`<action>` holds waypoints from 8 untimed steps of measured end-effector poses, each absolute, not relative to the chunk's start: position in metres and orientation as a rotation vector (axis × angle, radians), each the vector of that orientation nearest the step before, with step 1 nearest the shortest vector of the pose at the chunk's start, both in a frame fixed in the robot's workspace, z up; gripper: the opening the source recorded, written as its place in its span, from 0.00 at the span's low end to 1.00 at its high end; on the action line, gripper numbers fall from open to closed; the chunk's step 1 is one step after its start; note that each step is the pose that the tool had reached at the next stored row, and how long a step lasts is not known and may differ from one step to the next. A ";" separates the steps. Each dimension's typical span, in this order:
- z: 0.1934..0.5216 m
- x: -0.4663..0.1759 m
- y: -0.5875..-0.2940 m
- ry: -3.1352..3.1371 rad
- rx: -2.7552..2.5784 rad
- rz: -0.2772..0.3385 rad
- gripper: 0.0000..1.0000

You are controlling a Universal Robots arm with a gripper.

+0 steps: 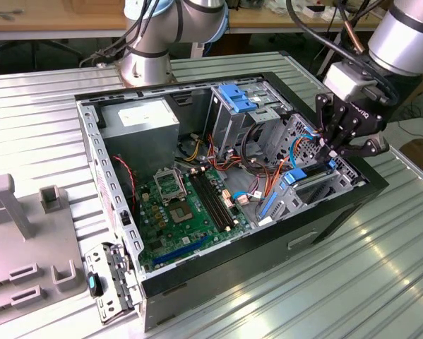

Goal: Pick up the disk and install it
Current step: 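Insert the disk into the insertion slot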

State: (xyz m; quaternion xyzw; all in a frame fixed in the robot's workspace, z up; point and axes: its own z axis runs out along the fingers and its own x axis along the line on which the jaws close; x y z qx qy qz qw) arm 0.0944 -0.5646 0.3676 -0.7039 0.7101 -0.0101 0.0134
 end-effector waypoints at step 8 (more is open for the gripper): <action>0.347 0.096 -0.565 2.179 -2.225 -0.031 0.11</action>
